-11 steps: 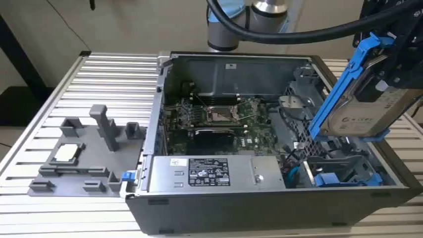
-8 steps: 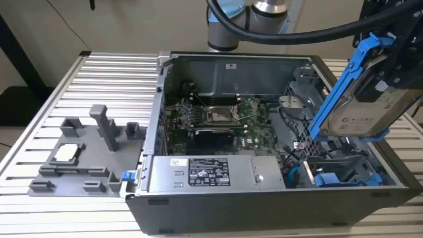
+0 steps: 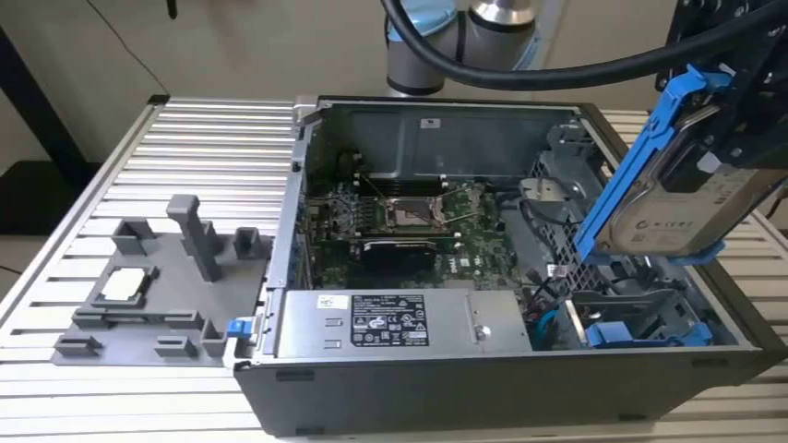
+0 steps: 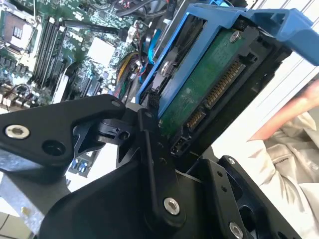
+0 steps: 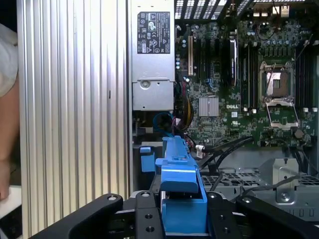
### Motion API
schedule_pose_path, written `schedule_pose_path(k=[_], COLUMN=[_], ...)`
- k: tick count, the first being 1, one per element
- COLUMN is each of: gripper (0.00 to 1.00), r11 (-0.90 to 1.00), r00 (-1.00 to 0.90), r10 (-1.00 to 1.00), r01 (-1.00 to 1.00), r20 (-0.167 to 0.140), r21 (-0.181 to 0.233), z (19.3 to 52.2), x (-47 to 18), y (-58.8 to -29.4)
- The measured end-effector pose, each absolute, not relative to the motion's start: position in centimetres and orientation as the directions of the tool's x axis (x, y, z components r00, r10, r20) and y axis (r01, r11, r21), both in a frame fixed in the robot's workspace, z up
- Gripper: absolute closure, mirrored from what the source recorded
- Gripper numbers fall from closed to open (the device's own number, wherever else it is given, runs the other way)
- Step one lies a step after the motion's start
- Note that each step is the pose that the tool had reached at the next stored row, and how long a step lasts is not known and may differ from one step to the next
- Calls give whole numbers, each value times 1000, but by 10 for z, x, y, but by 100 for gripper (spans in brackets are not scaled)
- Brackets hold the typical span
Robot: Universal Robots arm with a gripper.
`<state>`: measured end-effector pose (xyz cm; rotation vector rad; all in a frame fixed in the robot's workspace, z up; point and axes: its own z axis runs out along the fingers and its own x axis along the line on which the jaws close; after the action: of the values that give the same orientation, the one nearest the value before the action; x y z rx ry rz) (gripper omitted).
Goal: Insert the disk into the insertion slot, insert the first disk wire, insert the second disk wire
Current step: 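Insert the disk into the insertion slot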
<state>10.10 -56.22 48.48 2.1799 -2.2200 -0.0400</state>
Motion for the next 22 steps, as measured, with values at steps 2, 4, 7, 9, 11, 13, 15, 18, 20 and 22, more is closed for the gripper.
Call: schedule_pose_path(k=[2,4,7,9,11,13,15,18,20,22], gripper=[67,67,67,67,67,67,67,67,67,67], r11=[18,18,18,18,18,18,18,18,18,18], r00=[-18,-18,-18,-18,-18,-18,-18,-18,-18,-18], r10=[-1000,-1000,-1000,-1000,-1000,-1000,-1000,-1000,-1000,-1000], r01=[-999,-999,-999,-999,-999,-999,-999,-999,-999,-999], r20=[3,3,3,3,3,3,3,3,3,3], r21=[39,39,39,39,39,39,39,39,39,39], z=[484,483,480,479,477,475,473,470,468,466], x=[101,102,103,104,106,107,109,110,111,111], y=[-562,-562,-562,-563,-563,-564,-565,-567,-568,-568])
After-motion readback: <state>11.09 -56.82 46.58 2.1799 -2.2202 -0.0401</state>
